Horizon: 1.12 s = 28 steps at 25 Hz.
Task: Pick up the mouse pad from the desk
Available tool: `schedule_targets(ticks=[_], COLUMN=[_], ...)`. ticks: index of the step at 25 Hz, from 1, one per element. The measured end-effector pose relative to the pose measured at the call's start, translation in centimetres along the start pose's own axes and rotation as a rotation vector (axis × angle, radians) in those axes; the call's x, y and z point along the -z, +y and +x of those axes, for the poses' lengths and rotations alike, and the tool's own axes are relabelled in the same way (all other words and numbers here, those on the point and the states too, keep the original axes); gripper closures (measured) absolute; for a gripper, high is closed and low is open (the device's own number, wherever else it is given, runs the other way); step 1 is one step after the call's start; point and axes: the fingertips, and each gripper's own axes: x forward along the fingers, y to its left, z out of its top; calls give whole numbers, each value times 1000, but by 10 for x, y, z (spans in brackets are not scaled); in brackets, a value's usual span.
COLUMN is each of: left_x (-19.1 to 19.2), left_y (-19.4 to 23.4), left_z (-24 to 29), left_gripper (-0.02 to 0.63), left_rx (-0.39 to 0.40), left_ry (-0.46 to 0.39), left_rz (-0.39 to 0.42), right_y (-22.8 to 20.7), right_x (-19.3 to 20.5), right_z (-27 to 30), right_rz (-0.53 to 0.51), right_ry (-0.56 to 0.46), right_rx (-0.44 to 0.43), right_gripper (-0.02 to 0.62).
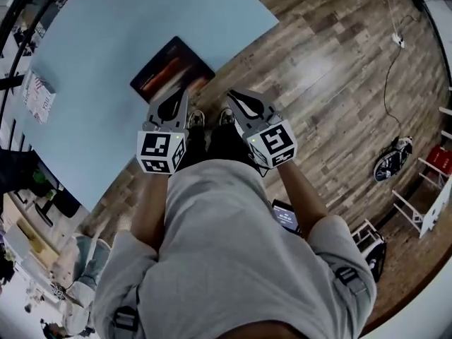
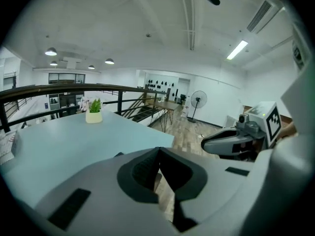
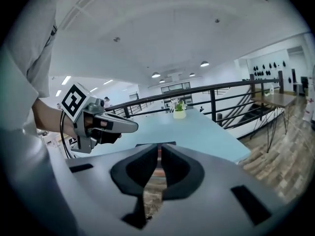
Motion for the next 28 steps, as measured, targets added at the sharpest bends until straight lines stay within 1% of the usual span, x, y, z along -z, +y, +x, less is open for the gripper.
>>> schedule_targets(ticks=[4, 6, 10, 14, 21, 26, 28], left_x=[21, 31, 54, 82, 122, 144, 149], left_y=[5, 7, 9, 14, 21, 26, 29], left_z=[-6, -8, -10, -13, -20, -23, -25], left_gripper=[594, 594, 594, 594, 594, 594, 594], left_rx=[-94, -129, -172, -214, -226, -209, -210], left_ry=[24, 33, 59, 109, 189, 220, 229], left_rz=[-37, -54, -88, -109, -114, -143, -145], right_y=[1, 4, 11, 15, 26, 35, 39], right_x=[16, 25, 46, 67, 103, 131, 137], right_z=[14, 21, 33, 44, 67, 82, 86], right_rz=[-1, -1, -3, 28, 103, 138, 167], right_ry=[29, 46, 88, 118, 156, 189, 192], right_rx=[-83, -122, -189, -223, -243, -252, -255], right_gripper=[571, 571, 569, 569, 560, 541, 535])
